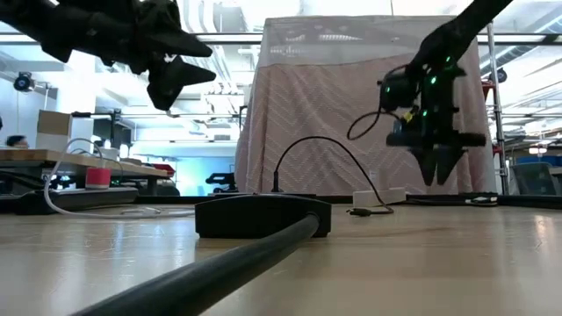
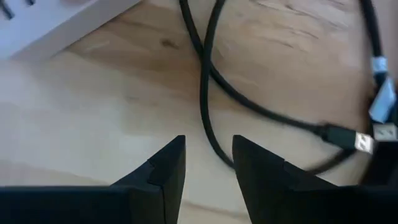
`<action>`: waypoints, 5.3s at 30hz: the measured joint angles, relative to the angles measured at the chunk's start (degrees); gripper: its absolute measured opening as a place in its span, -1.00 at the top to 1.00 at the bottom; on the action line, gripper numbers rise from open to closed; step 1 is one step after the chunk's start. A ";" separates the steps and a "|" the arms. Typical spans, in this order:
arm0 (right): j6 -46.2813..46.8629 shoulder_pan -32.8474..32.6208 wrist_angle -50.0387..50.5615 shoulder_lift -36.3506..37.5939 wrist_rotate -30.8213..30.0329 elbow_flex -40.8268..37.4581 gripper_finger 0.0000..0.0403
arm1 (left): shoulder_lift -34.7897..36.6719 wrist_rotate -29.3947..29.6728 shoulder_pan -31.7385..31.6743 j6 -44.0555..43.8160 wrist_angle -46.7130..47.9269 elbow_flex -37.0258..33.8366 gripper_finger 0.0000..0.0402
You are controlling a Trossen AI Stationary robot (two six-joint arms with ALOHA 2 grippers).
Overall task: Insert USB
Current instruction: Insert the black charger cable into the pink charger adapter
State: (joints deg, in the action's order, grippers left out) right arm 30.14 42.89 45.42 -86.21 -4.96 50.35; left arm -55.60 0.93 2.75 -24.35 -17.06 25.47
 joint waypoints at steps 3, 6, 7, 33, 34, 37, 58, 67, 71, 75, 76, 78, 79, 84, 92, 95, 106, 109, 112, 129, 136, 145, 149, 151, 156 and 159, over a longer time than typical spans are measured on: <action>-1.24 0.95 -3.24 -2.60 -1.02 0.03 0.33 | 0.03 0.02 0.08 0.86 -0.06 0.04 0.17; -0.52 2.45 -4.19 -4.71 -5.40 0.02 0.36 | 0.03 0.04 0.10 1.11 -0.12 0.04 0.19; -0.28 2.93 -4.32 -5.24 -7.40 0.02 0.38 | -0.06 0.04 0.10 1.09 -0.10 0.04 0.20; 12.59 -29.36 12.67 0.33 17.49 -5.59 1.00 | -1.11 0.11 0.10 1.83 -0.68 0.11 0.24; 13.69 -30.91 11.99 0.49 17.18 -5.42 1.00 | -1.11 0.11 0.10 1.83 -0.70 0.11 0.24; 16.35 -33.16 10.87 0.97 11.85 -5.07 0.99 | -1.11 0.13 0.10 1.83 -0.87 0.11 0.25; 7.75 -30.88 7.79 -3.13 11.73 -5.86 1.00 | -1.11 0.04 0.10 2.88 -2.64 0.11 0.26; 2.07 -42.10 9.08 0.58 5.53 -3.54 1.00 | -1.11 0.00 0.10 4.37 -3.19 0.11 0.30; -6.27 -37.59 12.05 0.72 0.34 -1.38 1.00 | -1.13 0.00 0.10 4.39 -3.46 0.11 0.31; -18.93 -31.21 12.03 0.74 0.32 -0.12 0.97 | -1.13 0.00 0.10 4.37 -3.58 0.11 0.29; -22.49 -29.84 12.05 0.74 0.29 -0.04 0.93 | -1.13 0.00 0.10 4.37 -3.58 0.11 0.29; -30.11 -27.84 12.25 0.74 0.10 -0.02 0.83 | -1.13 0.01 0.10 4.13 -3.61 0.11 0.28; -33.54 -27.10 12.31 0.74 0.33 -0.04 0.76 | -1.13 0.02 0.10 4.04 -3.66 0.11 0.27; -47.94 -24.80 12.82 0.74 0.84 -1.22 0.45 | -1.13 0.04 0.10 3.15 -3.78 0.11 0.28; -53.14 -21.46 12.58 -3.25 0.42 -1.68 0.33 | -1.13 0.04 0.10 2.64 -3.63 0.98 0.35; -53.15 -21.07 12.51 -6.21 0.80 -1.68 0.38 | -1.12 0.04 0.10 2.64 -3.43 1.01 0.38; -54.65 -21.13 12.82 -13.27 0.38 -0.78 0.62 | -1.26 0.04 0.12 2.64 -2.91 1.07 0.43; -54.67 -21.09 12.99 -12.84 0.45 0.01 0.68 | -1.26 0.04 0.12 2.64 -2.98 1.07 0.42; -55.65 -21.09 13.02 -12.92 0.49 0.43 0.74 | -1.25 0.04 0.12 2.64 -2.97 1.07 0.40; -47.52 -20.89 12.27 3.70 9.73 1.27 0.96 | 3.93 -3.56 2.21 1.54 -3.02 1.07 0.49; -37.37 -17.75 0.76 18.25 11.80 1.31 0.96 | 3.72 -3.51 2.86 4.40 -3.24 1.07 0.53; -5.16 -12.27 -16.46 25.01 17.59 1.36 0.96 | 2.21 -3.15 2.83 4.38 -3.08 1.09 0.50; 3.17 -11.09 -19.08 25.06 18.85 1.36 0.94 | 1.68 -2.99 2.83 4.37 -3.29 1.09 0.47; 4.68 -10.88 -20.94 24.98 23.22 1.41 0.93 | 1.52 -2.97 2.83 4.37 -3.54 1.09 0.46; 16.53 -10.96 -21.66 25.00 30.68 3.14 0.96 | 1.25 -2.97 2.83 4.39 -3.48 1.09 0.46; 19.97 -10.95 -21.57 25.00 30.91 4.95 0.96 | 1.25 -2.97 2.83 4.39 -3.50 1.09 0.48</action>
State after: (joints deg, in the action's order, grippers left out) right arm 50.11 31.94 23.85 -61.21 25.95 55.30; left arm -54.35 -2.04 5.58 -19.97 -20.56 26.57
